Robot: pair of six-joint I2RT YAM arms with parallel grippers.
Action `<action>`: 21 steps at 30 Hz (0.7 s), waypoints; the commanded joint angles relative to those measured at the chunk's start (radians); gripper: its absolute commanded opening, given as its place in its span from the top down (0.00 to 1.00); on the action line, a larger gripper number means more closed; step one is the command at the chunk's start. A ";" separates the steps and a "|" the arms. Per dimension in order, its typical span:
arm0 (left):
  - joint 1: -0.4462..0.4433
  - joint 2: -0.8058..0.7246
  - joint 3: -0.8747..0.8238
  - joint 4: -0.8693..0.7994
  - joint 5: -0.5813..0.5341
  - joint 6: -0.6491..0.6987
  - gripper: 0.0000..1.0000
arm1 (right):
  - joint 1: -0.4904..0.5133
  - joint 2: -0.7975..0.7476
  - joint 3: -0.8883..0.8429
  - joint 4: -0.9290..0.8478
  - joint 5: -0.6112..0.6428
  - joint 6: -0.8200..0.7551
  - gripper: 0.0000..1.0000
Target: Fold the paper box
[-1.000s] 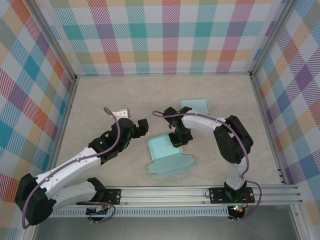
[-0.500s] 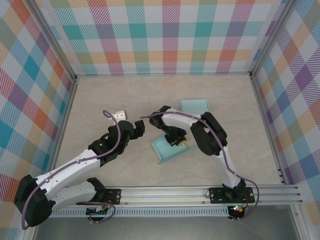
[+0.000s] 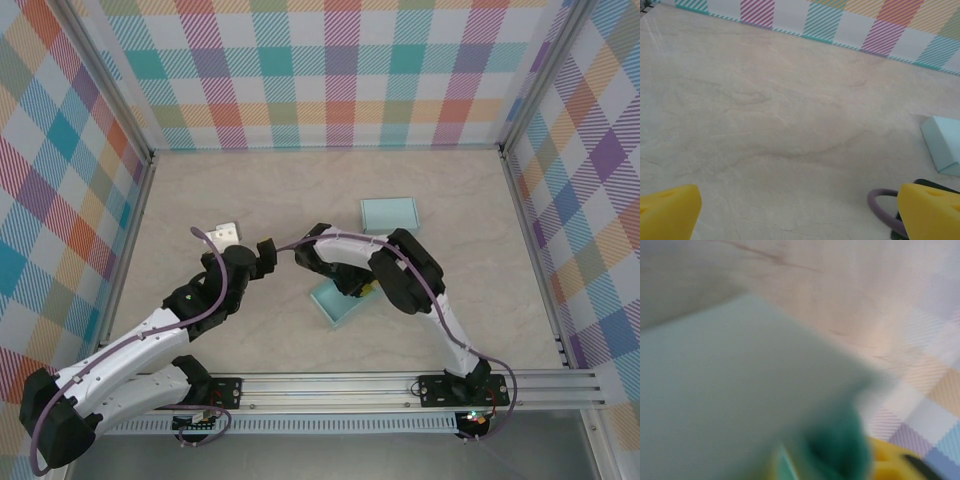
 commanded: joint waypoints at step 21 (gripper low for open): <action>0.020 0.166 0.102 -0.128 -0.069 0.037 0.00 | 0.008 -0.493 -0.146 0.399 -0.175 -0.054 0.02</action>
